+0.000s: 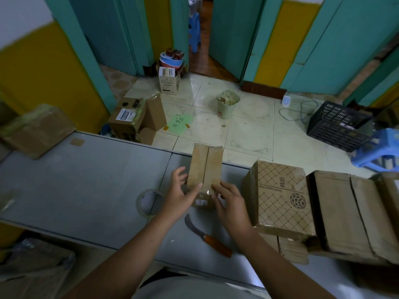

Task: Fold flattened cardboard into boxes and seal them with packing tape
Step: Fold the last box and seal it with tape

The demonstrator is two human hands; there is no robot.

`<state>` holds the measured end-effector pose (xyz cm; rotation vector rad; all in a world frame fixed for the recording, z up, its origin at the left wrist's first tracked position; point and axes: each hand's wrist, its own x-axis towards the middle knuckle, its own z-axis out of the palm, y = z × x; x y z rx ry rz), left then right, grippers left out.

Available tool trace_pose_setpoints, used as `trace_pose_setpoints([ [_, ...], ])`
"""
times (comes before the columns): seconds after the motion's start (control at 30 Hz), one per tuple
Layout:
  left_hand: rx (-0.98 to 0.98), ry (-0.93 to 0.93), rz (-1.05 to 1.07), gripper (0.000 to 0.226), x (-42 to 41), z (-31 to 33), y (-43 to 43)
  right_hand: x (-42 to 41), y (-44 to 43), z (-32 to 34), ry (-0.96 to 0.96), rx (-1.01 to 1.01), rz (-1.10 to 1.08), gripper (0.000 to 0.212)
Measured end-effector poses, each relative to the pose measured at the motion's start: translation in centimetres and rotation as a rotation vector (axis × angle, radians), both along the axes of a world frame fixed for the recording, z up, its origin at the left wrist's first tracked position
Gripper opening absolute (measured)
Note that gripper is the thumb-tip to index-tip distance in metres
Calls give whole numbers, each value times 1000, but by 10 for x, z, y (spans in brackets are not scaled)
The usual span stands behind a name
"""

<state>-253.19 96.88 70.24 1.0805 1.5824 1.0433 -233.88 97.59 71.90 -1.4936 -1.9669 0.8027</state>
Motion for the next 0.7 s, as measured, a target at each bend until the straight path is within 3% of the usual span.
trace_pose_setpoints([
  [0.2, -36, 111, -79, 116, 8, 17, 26, -10, -9, 14, 187, -28, -35, 27],
  [0.37, -15, 310, -224, 116, 6, 20, 36, -6, -21, 12, 259, -224, -171, 20],
  [0.5, 9, 353, -278, 112, 15, 20, 36, 6, -16, 17, 180, -335, -174, 26],
  [0.6, 32, 368, -275, 107, 11, 28, 40, 14, -11, 30, 169, -242, -174, 26],
  [0.7, 44, 426, -352, 119, -5, 46, 45, 20, -2, 49, 172, -27, -164, 28],
])
